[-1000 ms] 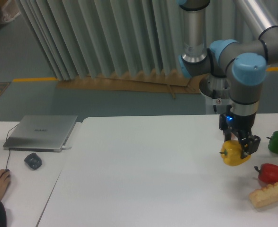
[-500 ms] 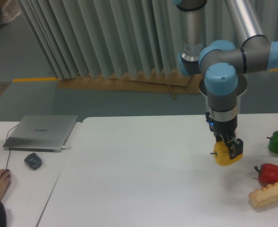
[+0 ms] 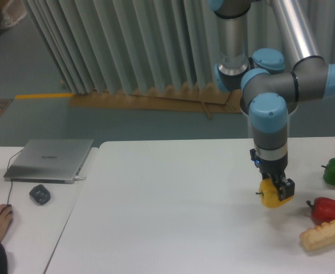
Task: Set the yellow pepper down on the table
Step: 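Lower the yellow pepper onto the table beside the red pepper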
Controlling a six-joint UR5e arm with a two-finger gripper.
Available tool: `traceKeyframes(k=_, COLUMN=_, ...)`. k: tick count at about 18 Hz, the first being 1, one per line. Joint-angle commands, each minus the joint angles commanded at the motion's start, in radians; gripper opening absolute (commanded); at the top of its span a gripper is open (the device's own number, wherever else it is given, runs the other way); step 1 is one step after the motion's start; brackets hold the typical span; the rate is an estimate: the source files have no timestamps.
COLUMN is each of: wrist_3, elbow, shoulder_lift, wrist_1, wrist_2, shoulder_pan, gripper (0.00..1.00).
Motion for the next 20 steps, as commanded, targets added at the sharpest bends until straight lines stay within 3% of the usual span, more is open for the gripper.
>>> traceKeyframes(k=2, wrist_3=0.002, elbow=0.000, shoulder_lift=-0.014, wrist_1=0.018, wrist_2=0.002, shoulder_pan=0.006, gripper=0.37)
traceKeyframes(k=5, wrist_3=-0.003, elbow=-0.008, shoulder_lift=-0.029, wrist_1=0.095, wrist_2=0.002, shoulder_pan=0.005, gripper=0.37)
traceKeyframes(k=14, wrist_3=-0.003, elbow=-0.014, shoulder_lift=-0.046, wrist_1=0.120, wrist_2=0.051, shoulder_pan=0.002, gripper=0.38)
traceKeyframes(k=16, wrist_3=-0.003, elbow=-0.015, shoulder_lift=-0.046, wrist_1=0.120, wrist_2=0.052, shoulder_pan=0.000, gripper=0.50)
traceKeyframes(k=18, wrist_3=0.001, elbow=-0.018, shoulder_lift=-0.043, wrist_1=0.120, wrist_2=0.060, shoulder_pan=-0.001, gripper=1.00)
traceKeyframes(k=20, wrist_3=-0.003, elbow=-0.018, shoulder_lift=-0.038, wrist_1=0.120, wrist_2=0.089, shoulder_pan=-0.002, gripper=1.00)
